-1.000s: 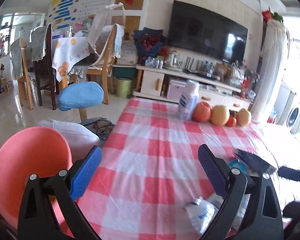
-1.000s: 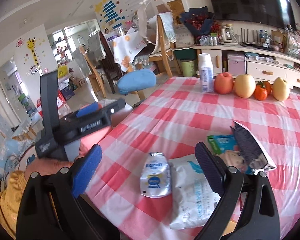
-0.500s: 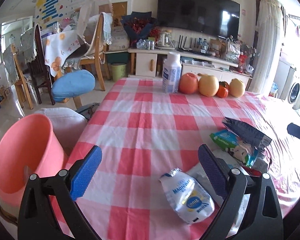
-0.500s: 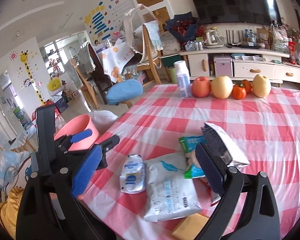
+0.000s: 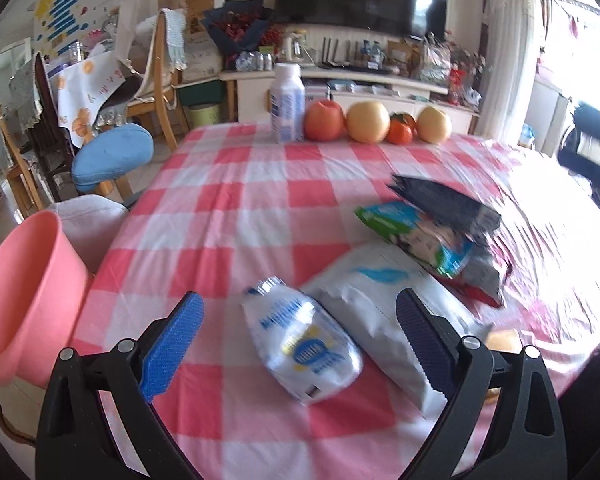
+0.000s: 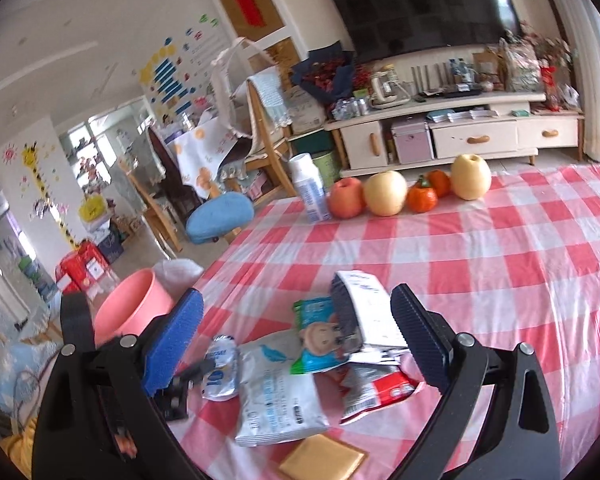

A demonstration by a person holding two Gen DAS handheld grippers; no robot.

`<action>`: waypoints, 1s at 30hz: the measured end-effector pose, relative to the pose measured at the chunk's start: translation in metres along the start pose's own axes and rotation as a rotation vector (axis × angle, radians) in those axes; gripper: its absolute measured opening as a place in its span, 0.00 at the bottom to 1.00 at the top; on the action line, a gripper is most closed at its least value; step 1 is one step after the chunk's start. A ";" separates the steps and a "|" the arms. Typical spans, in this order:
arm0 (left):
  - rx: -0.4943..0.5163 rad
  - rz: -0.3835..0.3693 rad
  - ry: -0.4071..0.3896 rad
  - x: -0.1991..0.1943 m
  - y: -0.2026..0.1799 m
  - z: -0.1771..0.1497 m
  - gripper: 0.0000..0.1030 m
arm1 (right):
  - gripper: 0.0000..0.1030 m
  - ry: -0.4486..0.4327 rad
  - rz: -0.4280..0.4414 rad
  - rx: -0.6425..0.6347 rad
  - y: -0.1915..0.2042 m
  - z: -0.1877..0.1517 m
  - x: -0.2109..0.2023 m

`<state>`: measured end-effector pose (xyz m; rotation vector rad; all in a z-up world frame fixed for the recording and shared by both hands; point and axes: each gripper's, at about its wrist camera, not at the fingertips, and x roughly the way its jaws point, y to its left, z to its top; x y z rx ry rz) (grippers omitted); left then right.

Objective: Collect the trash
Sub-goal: 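Move both grippers back over the table toward the wipes pack and milk carton, then grasp the grey wipes pack with the left gripper while the right grasps the white milk carton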

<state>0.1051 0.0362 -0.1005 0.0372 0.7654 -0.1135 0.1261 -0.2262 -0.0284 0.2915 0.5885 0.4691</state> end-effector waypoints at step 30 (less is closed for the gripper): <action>-0.232 -0.040 0.210 0.058 -0.081 -0.010 0.93 | 0.92 0.090 -0.017 0.168 -0.083 0.013 0.004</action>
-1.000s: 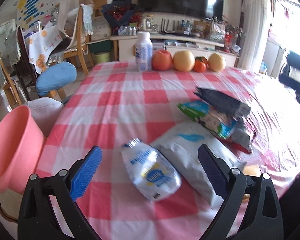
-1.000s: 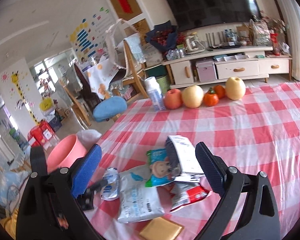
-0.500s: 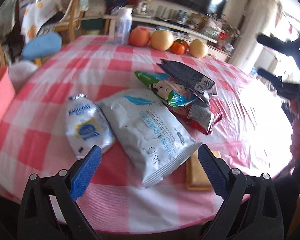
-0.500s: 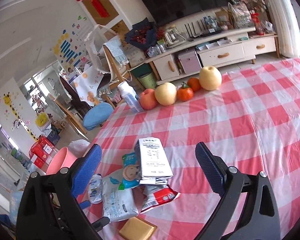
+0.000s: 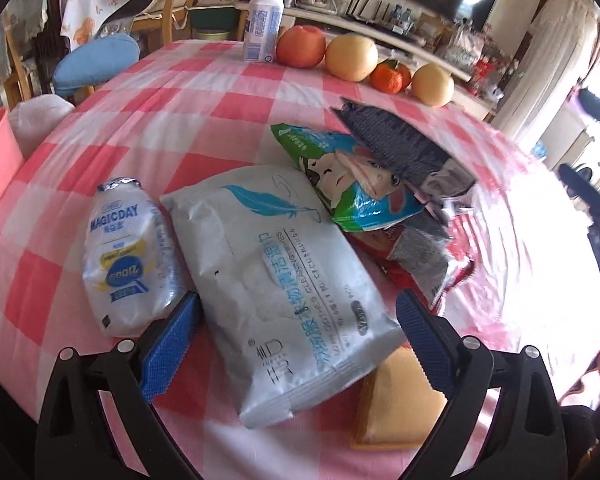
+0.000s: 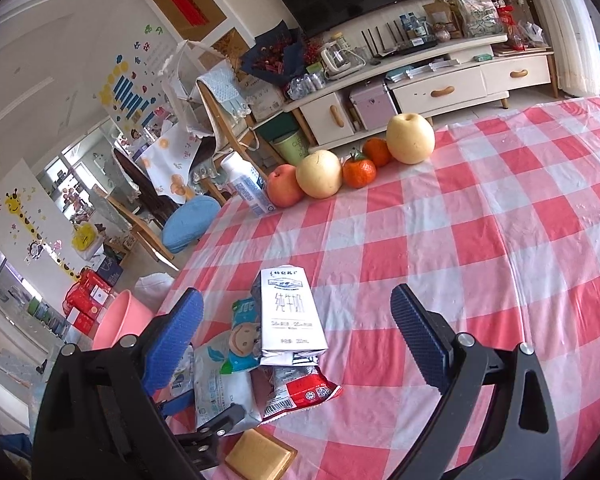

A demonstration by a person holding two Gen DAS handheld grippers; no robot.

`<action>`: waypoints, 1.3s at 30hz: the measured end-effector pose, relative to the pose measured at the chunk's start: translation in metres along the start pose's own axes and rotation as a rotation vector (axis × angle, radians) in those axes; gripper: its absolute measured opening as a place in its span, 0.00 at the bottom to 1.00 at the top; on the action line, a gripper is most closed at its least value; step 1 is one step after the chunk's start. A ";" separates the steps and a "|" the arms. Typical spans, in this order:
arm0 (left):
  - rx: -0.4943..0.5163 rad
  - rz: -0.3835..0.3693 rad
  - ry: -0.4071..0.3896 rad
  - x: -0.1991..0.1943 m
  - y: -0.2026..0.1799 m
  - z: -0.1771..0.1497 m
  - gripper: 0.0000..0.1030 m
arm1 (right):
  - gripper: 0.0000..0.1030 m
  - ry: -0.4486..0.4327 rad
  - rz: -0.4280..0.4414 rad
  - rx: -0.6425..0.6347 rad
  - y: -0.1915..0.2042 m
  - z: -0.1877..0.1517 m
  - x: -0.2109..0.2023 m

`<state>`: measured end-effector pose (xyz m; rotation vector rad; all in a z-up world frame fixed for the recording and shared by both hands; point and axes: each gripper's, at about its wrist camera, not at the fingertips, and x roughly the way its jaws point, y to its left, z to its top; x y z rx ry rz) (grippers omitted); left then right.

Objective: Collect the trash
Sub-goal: 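Grasp the grey wipes pack with the left gripper while the right grasps the white milk carton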

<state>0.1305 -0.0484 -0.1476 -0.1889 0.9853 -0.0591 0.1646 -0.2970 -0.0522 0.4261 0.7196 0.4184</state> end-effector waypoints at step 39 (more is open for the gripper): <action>0.156 0.054 -0.015 0.027 -0.007 0.036 0.80 | 0.89 0.209 -0.027 0.171 -0.042 -0.021 0.079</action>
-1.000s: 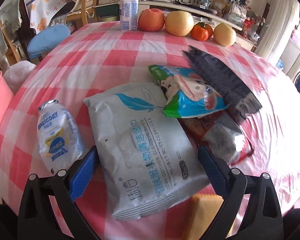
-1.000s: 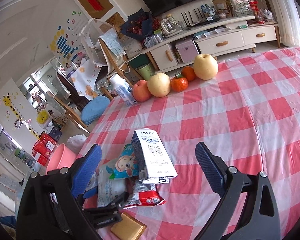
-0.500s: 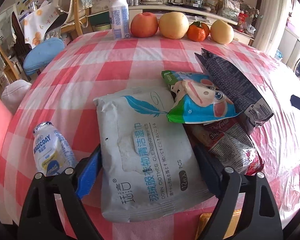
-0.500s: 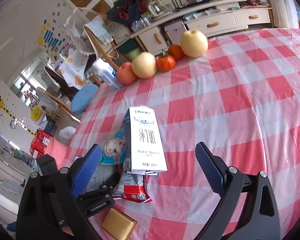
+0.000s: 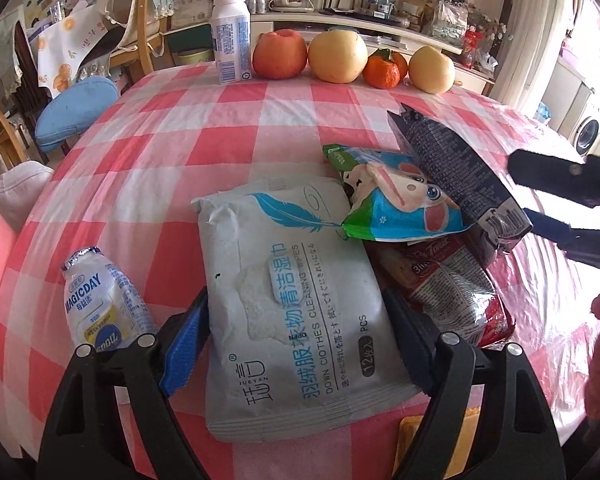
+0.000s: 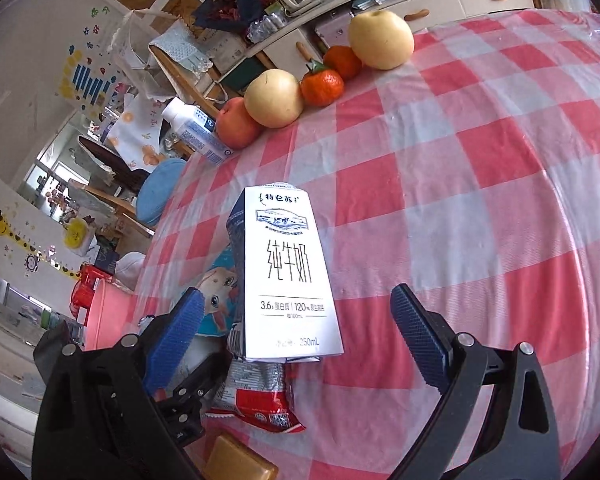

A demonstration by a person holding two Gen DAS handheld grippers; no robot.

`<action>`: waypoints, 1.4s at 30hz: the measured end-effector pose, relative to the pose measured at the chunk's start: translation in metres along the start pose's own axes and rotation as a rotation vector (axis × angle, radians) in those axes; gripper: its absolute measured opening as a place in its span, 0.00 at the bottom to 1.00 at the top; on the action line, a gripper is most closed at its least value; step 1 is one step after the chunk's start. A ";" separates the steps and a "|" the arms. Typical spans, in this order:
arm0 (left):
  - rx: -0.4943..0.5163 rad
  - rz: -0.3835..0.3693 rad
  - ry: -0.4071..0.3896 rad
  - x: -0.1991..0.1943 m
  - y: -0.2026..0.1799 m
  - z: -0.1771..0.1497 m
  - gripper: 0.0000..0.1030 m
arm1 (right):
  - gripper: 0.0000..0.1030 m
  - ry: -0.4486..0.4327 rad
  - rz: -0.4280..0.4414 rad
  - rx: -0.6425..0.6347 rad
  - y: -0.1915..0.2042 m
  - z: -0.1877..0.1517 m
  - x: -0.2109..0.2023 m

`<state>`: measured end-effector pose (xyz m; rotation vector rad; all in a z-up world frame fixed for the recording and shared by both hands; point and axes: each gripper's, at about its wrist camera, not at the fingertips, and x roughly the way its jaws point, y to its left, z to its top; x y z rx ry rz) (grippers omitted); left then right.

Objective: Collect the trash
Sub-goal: 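Grasp the grey wipes pack with the left gripper while the right grasps the white milk carton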

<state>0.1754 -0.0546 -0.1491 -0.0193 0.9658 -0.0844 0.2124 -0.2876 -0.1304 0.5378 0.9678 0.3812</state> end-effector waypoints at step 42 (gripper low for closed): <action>-0.117 -0.140 -0.128 -0.042 0.072 0.029 0.80 | 0.67 -0.031 -0.211 -0.239 0.026 -0.009 0.037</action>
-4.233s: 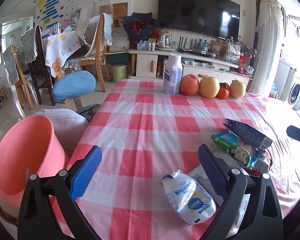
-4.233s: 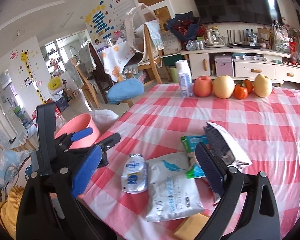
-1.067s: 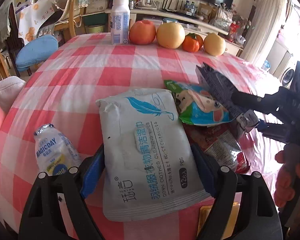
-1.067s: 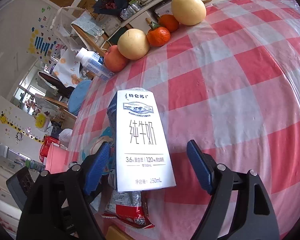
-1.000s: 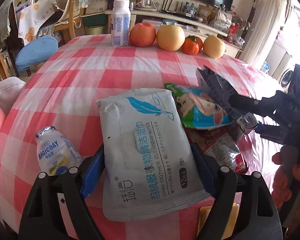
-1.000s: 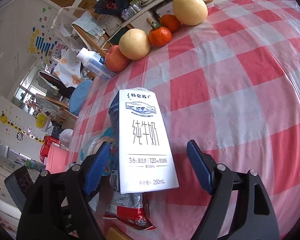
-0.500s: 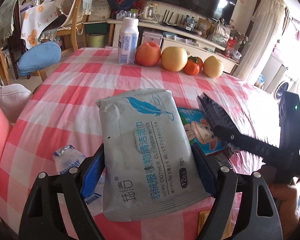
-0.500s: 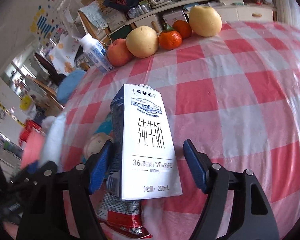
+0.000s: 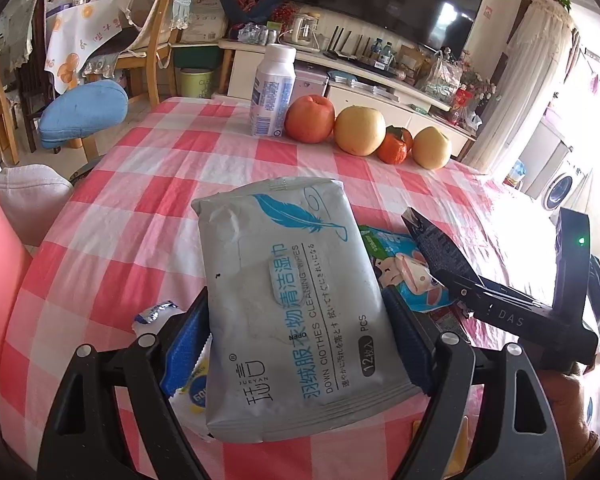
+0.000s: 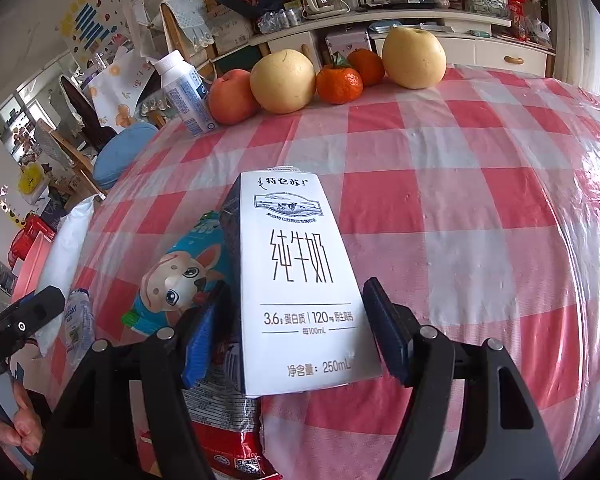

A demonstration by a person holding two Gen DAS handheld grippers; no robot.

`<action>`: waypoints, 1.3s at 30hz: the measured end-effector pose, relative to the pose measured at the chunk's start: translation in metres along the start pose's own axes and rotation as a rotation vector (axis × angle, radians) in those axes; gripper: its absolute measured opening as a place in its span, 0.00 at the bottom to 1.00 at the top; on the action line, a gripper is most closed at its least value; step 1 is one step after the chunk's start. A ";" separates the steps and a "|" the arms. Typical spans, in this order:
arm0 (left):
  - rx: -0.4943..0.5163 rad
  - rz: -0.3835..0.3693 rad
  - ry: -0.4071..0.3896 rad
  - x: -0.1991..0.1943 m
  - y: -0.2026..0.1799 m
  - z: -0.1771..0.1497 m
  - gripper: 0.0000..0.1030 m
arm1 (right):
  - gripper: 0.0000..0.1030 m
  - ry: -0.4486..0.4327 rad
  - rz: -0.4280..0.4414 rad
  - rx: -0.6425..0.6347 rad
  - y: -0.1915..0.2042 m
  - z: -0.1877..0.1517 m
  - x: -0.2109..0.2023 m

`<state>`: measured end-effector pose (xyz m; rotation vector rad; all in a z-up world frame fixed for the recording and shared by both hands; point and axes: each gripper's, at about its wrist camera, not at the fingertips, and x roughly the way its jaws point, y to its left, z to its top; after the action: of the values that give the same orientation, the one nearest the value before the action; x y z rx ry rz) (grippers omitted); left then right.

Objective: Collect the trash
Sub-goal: 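Grasp the grey wipes pack with the left gripper while the right grasps the white milk carton, then carry the wipes pack and milk carton over the pink bucket and release them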

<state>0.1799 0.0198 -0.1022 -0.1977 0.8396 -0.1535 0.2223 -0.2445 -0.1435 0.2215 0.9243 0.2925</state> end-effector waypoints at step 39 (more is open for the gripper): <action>-0.089 0.013 -0.119 -0.042 0.067 0.016 0.80 | 0.53 -0.221 -0.143 -0.066 0.035 -0.002 -0.072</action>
<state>0.1684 0.0951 -0.0774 -0.2821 0.7292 -0.0915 0.1747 -0.2358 -0.0800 0.1234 0.7065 0.1618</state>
